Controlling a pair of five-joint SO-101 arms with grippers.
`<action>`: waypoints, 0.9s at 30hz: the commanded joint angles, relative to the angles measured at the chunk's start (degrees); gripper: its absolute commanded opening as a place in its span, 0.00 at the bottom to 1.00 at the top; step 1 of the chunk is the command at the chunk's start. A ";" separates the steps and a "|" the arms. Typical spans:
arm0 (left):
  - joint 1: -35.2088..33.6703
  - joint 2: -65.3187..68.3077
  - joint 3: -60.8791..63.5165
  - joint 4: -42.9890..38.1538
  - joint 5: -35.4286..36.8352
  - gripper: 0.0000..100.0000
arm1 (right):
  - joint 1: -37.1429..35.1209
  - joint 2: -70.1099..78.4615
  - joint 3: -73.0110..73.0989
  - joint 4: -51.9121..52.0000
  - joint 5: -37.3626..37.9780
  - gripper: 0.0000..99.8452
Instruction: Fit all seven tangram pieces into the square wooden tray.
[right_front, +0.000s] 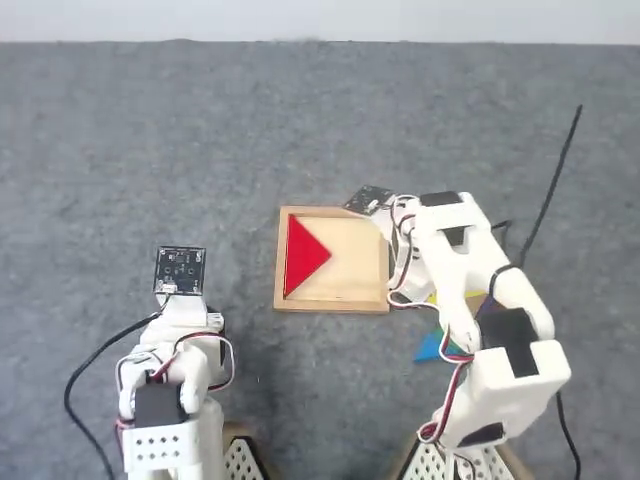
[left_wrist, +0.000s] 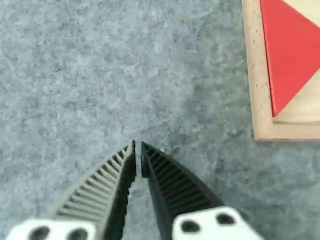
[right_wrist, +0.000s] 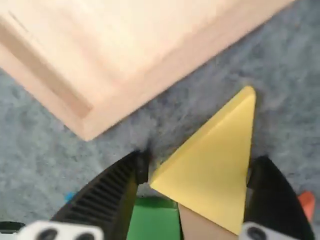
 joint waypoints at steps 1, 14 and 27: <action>-0.26 -1.05 -0.75 0.18 0.97 0.02 | 3.56 -3.12 0.18 0.13 0.88 0.31; -0.26 -1.05 -0.75 0.18 0.97 0.02 | 5.32 -2.86 0.18 6.64 8.70 0.31; -0.26 -1.05 -0.75 0.18 0.97 0.02 | 5.32 -2.77 0.26 3.91 2.81 0.25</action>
